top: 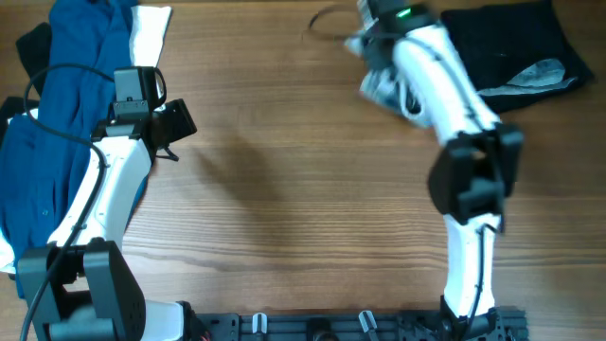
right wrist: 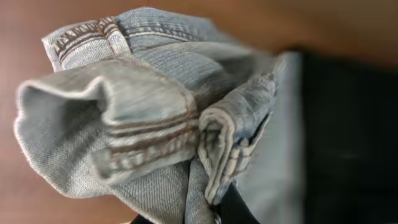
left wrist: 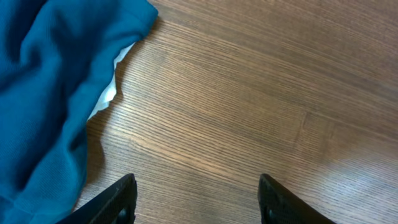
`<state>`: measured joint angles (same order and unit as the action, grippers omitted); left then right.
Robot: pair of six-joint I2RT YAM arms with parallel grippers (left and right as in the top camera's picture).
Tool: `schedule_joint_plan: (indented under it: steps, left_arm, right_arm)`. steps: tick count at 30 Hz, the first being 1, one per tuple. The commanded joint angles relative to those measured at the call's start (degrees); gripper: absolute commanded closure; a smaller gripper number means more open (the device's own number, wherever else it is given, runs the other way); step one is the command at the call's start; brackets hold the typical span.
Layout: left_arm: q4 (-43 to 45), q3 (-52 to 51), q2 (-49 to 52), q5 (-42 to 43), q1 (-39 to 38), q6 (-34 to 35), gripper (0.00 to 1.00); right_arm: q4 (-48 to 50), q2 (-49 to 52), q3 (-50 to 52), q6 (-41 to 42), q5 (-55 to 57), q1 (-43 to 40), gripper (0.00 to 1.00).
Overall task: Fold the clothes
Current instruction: 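Carry the shorts with the right gripper to the top-right black garment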
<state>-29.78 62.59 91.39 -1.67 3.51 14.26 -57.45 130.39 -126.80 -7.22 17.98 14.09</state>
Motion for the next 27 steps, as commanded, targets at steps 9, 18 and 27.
schedule_joint_plan:
  steps: [9, 18, 27]
  left_arm:
    - [1.01, 0.0, 0.28, -0.35, 0.15, -0.31, 0.38]
    - [0.81, 0.0, 0.28, 0.07, 0.15, -0.31, 0.38]
    - [1.27, 0.0, 0.28, -2.62, 0.15, -0.35, 0.37]
  right_arm:
    - [13.25, -15.91, -6.86, -18.84, 8.83, -13.99, 0.96]
    - [21.2, -9.64, -4.37, -28.2, 1.95, -28.35, 0.96]
    - [19.02, 1.31, -4.35, -27.36, 1.33, -27.74, 0.96]
